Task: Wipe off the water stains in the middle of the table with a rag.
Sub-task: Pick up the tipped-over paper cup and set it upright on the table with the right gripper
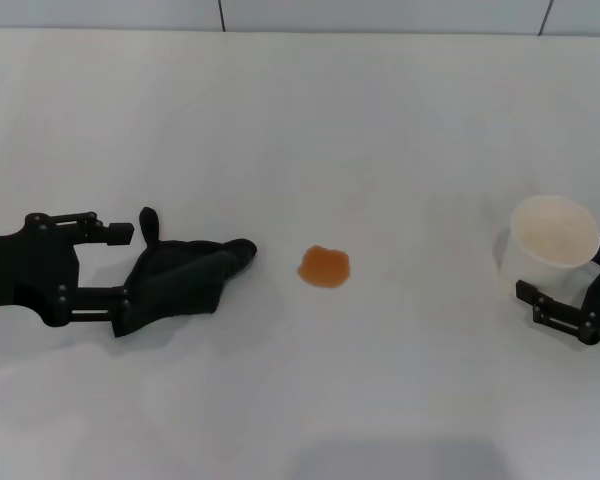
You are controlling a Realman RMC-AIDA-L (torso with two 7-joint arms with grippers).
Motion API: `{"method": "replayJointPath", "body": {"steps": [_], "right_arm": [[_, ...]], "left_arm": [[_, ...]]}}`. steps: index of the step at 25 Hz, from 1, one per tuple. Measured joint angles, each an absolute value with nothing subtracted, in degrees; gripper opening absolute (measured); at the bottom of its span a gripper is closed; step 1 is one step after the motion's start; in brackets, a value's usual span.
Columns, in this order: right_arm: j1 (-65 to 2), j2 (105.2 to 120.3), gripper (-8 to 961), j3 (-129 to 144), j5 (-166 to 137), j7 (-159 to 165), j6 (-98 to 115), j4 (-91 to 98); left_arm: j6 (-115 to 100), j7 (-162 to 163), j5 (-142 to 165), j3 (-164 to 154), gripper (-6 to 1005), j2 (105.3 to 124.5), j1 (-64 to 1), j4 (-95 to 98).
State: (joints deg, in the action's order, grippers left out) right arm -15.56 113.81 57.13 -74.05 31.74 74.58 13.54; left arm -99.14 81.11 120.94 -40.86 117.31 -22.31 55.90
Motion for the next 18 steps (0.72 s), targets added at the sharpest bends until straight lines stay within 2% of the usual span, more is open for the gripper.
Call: {"method": "replayJointPath", "body": {"steps": [5, 18], "right_arm": [[-15.44, 113.8, 816, 57.11, -74.56, 32.08, 74.02, 13.59], [-11.69, 112.26, 816, 57.01, -75.75, 37.34, 74.47, 18.11]], "left_arm": [[-99.14, 81.2, 120.93, -40.87, 800, 117.33, -22.31, 55.89], [-99.14, 81.74, 120.79, -40.87, 800, 117.33, -22.25, 55.89]]}}
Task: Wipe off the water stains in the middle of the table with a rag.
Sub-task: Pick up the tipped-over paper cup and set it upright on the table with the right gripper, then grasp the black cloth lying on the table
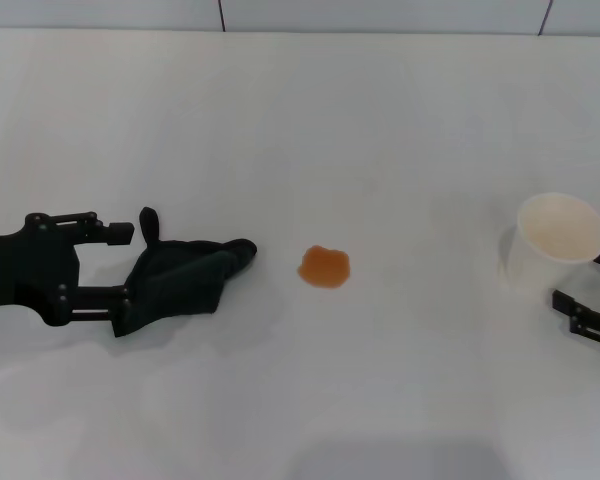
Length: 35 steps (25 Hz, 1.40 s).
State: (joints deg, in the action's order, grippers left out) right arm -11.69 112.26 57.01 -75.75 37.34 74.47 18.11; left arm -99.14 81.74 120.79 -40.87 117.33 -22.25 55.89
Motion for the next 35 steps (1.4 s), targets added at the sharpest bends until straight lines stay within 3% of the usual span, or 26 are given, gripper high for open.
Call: {"method": "replayJointPath", "body": {"steps": [9, 15, 35], "right_arm": [[-4.94, 112.44, 815, 56.62, -79.14, 45.99, 78.4, 30.62], [-0.96, 113.74, 812, 56.55, -91.87, 63.72, 82.58, 47.73], [-10.08, 114.86, 793, 60.95, -110.4, 88.99, 93.2, 67.57]], "left_arm": [[-99.28, 81.81, 120.68, -40.87, 800, 117.33, -22.1, 56.05], [-99.63, 82.46, 120.5, -40.87, 800, 117.33, -21.81, 57.24], [-100.54, 84.29, 123.57, -41.3, 800, 116.82, -22.75, 59.06]]}}
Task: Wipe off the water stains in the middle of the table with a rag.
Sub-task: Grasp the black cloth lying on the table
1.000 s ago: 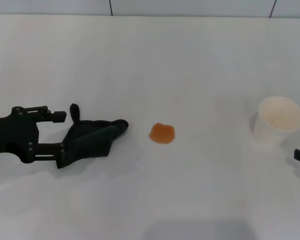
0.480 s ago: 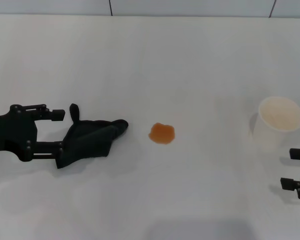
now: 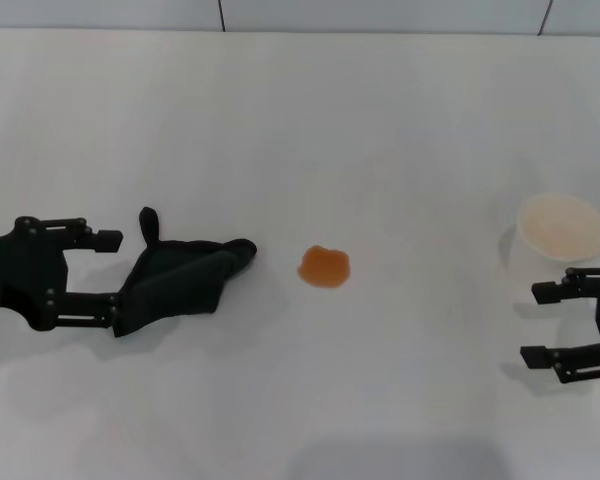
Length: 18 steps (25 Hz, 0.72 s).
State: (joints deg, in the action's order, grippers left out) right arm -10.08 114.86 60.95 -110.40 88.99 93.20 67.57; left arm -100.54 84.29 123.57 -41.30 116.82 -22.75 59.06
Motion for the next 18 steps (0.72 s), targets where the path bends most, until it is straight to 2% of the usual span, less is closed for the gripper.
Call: {"method": "replayJointPath", "body": {"steps": [6, 12, 18], "right_arm": [[-10.86, 114.96, 792, 65.67, -110.63, 90.74, 90.22, 69.17], [-11.06, 114.96, 713, 66.11, -110.66, 91.24, 90.06, 69.14], [-11.08, 114.96, 716, 66.1, -110.66, 91.63, 89.93, 69.13]], "left_arm": [[-100.04, 84.3, 125.22, -41.31, 800, 116.8, -22.71, 59.07], [-99.58, 84.32, 126.45, -40.96, 801, 116.8, -22.76, 59.07], [-98.53, 84.92, 127.51, -41.26, 800, 116.99, -22.84, 59.06]]}}
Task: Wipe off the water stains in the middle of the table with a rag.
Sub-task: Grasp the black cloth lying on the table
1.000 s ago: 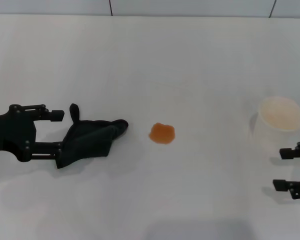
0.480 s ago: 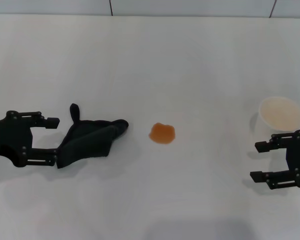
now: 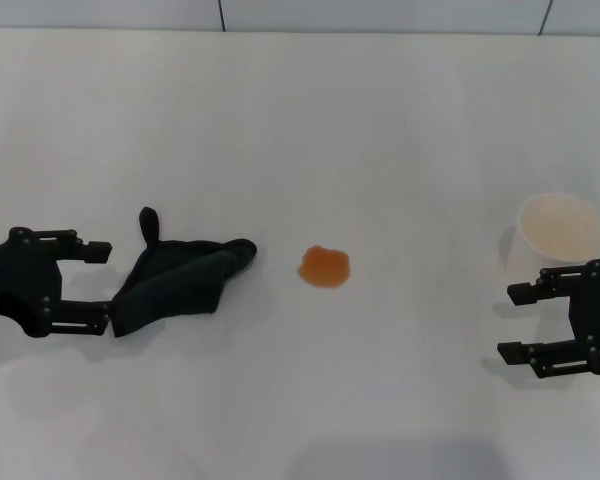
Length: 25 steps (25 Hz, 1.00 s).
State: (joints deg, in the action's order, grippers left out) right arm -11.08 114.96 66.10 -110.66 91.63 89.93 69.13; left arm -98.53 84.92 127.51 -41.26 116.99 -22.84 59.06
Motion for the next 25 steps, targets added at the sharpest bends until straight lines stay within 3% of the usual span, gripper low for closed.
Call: {"method": "replayJointPath", "body": {"steps": [25], "right_arm": [[-10.69, 114.96, 717, 65.31, -110.08, 92.91, 90.55, 68.98]], "left_arm": [[-96.65, 86.75, 129.56, -41.14, 801, 116.64, -24.14, 60.08]]}}
